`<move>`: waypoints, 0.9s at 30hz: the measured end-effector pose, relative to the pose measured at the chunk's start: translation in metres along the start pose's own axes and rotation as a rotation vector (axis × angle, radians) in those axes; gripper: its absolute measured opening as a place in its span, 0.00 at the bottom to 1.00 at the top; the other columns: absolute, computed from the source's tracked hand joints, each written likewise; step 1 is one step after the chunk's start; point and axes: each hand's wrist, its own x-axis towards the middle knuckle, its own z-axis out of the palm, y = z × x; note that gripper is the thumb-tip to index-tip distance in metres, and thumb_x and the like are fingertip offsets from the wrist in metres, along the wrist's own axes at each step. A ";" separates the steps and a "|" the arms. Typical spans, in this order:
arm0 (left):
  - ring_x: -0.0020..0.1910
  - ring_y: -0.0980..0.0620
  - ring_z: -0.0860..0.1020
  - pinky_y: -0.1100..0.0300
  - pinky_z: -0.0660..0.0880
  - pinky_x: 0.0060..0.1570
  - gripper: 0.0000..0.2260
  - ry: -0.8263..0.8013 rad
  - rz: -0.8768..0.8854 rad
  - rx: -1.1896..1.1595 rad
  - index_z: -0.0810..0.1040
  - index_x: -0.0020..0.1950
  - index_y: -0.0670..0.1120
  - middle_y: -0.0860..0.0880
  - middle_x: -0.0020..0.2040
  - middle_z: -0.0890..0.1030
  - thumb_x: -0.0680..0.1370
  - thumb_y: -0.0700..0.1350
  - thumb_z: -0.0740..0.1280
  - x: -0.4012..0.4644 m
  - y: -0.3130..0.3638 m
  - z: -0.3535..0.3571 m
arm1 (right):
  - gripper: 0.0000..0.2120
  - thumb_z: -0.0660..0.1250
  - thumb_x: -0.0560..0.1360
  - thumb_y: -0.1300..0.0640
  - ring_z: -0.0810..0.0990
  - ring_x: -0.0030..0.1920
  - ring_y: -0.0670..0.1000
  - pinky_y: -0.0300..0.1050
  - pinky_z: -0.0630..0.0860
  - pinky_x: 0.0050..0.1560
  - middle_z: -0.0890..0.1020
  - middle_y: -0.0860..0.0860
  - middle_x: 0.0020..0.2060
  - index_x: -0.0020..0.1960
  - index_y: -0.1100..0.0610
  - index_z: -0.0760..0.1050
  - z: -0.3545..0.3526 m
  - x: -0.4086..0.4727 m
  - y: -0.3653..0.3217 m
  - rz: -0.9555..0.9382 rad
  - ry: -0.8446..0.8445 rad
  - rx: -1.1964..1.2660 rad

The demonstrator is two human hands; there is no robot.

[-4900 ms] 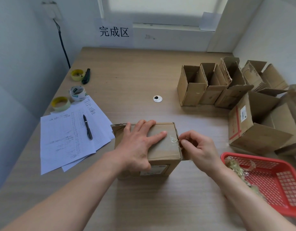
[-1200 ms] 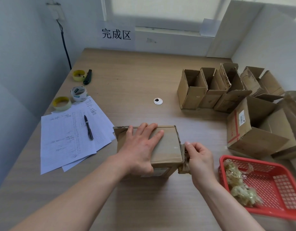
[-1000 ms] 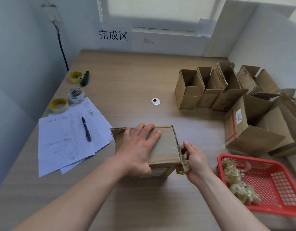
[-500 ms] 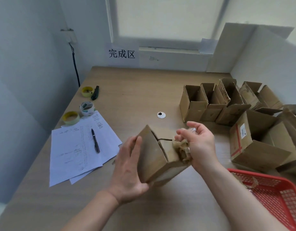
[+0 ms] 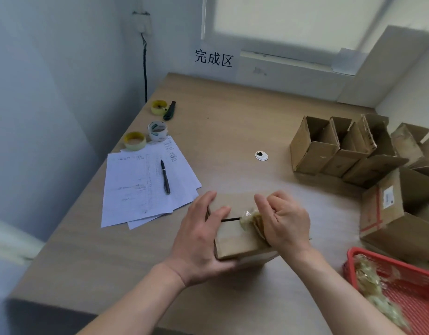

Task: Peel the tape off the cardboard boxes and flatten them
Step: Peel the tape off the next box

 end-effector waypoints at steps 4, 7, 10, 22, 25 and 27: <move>0.75 0.41 0.62 0.45 0.67 0.71 0.43 -0.014 -0.025 -0.013 0.73 0.69 0.44 0.40 0.75 0.63 0.60 0.61 0.80 -0.015 -0.011 0.002 | 0.12 0.76 0.69 0.54 0.75 0.32 0.48 0.45 0.72 0.34 0.76 0.44 0.31 0.31 0.52 0.75 0.000 -0.015 -0.001 -0.082 -0.023 0.040; 0.76 0.42 0.61 0.45 0.66 0.71 0.43 -0.022 -0.049 -0.020 0.72 0.69 0.45 0.42 0.75 0.61 0.59 0.60 0.80 -0.027 -0.018 0.006 | 0.10 0.78 0.67 0.59 0.77 0.34 0.47 0.43 0.74 0.39 0.78 0.41 0.31 0.41 0.49 0.78 0.004 -0.018 -0.004 -0.006 -0.065 0.082; 0.77 0.43 0.60 0.46 0.66 0.72 0.44 -0.019 -0.069 -0.038 0.71 0.70 0.46 0.43 0.75 0.60 0.59 0.61 0.80 -0.031 -0.021 0.008 | 0.16 0.77 0.70 0.60 0.79 0.36 0.49 0.46 0.76 0.44 0.80 0.41 0.33 0.55 0.50 0.82 0.005 -0.021 -0.006 -0.016 -0.082 0.127; 0.78 0.48 0.59 0.48 0.64 0.73 0.44 -0.050 -0.153 0.019 0.68 0.73 0.51 0.48 0.79 0.54 0.60 0.64 0.77 -0.029 -0.023 0.008 | 0.36 0.55 0.63 0.23 0.77 0.49 0.45 0.45 0.71 0.46 0.75 0.40 0.50 0.67 0.35 0.72 0.001 -0.009 -0.019 -0.139 -0.401 -0.161; 0.78 0.50 0.57 0.49 0.63 0.73 0.45 -0.080 -0.195 0.030 0.66 0.73 0.54 0.53 0.80 0.50 0.60 0.65 0.75 -0.029 -0.021 0.005 | 0.21 0.66 0.66 0.31 0.77 0.43 0.43 0.43 0.72 0.41 0.75 0.40 0.46 0.53 0.41 0.83 -0.006 -0.008 -0.003 -0.249 -0.385 -0.008; 0.78 0.51 0.57 0.49 0.64 0.73 0.45 -0.081 -0.204 0.035 0.65 0.73 0.55 0.55 0.80 0.49 0.60 0.65 0.75 -0.029 -0.019 0.005 | 0.12 0.72 0.69 0.43 0.79 0.41 0.47 0.45 0.76 0.39 0.79 0.44 0.43 0.46 0.50 0.86 -0.004 -0.015 0.012 -0.354 -0.242 0.092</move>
